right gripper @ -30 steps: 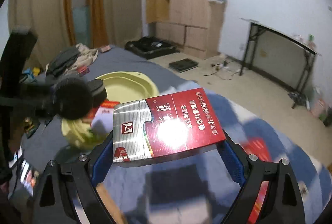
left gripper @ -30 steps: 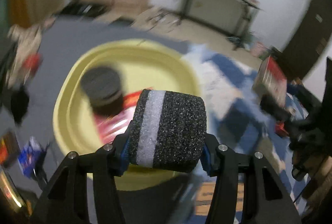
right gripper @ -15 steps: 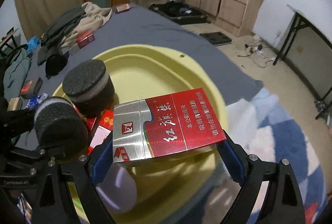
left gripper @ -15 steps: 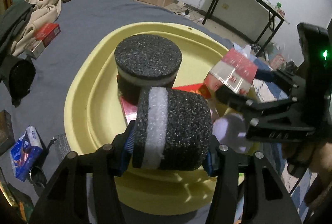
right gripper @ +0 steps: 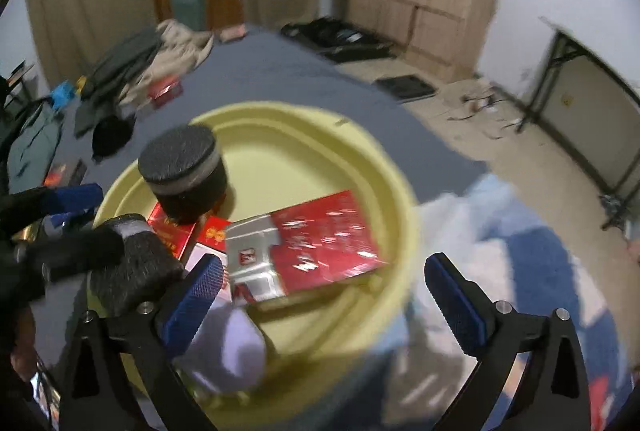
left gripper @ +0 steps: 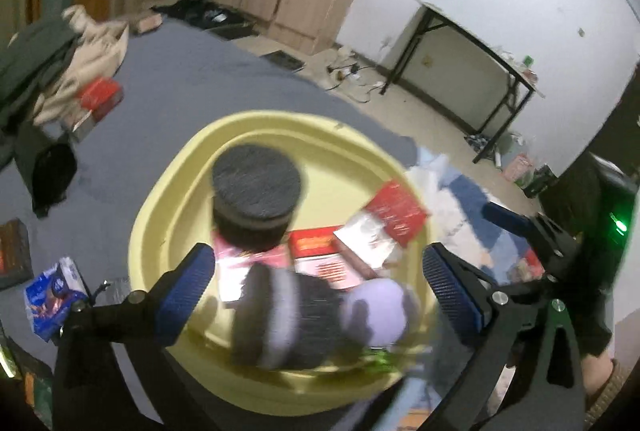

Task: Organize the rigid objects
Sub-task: 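Carry both items to the yellow tray and release them, then grasp a red pack with the right tool while the left tool grasps a red-silver pack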

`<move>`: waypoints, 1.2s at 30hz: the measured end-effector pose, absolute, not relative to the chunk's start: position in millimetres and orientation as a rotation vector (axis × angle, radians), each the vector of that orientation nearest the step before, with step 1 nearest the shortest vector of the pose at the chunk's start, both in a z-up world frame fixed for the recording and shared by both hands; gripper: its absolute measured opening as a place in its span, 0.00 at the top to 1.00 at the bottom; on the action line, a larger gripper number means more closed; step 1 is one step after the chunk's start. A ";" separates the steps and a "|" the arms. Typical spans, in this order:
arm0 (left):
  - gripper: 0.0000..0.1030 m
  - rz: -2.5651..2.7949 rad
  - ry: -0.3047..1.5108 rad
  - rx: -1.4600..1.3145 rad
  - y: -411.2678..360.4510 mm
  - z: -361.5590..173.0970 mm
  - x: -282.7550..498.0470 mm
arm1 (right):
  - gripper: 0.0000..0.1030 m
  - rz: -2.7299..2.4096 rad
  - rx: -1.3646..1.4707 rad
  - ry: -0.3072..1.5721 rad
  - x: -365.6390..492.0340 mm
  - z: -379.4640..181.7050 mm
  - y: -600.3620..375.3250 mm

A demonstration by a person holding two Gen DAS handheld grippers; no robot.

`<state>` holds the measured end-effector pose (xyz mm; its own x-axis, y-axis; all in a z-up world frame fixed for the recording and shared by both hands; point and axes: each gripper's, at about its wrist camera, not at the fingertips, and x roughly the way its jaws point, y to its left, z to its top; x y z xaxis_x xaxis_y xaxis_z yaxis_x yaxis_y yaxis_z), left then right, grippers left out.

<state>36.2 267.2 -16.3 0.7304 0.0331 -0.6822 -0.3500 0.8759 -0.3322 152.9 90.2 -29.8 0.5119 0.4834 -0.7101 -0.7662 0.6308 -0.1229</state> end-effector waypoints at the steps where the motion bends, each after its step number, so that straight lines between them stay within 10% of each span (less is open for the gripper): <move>1: 0.00 0.204 0.721 -0.450 260.8 -9.6 40.5 | 0.00 0.773 -0.438 0.667 145.7 -21.0 77.4; 19: 0.00 -0.262 0.859 -0.059 52.0 -8.0 54.7 | 0.00 0.269 -0.120 0.746 -60.5 15.1 -256.2; 36: 0.00 -0.488 0.963 0.147 11.9 -48.1 205.1 | 0.01 0.076 0.070 0.724 53.8 -62.4 -193.5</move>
<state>205.1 11.9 -48.1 0.4727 -0.3332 -0.8158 0.4609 0.8825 -0.0934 53.8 -193.5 -62.4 0.7466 0.0931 -0.6587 -0.0448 0.9949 0.0899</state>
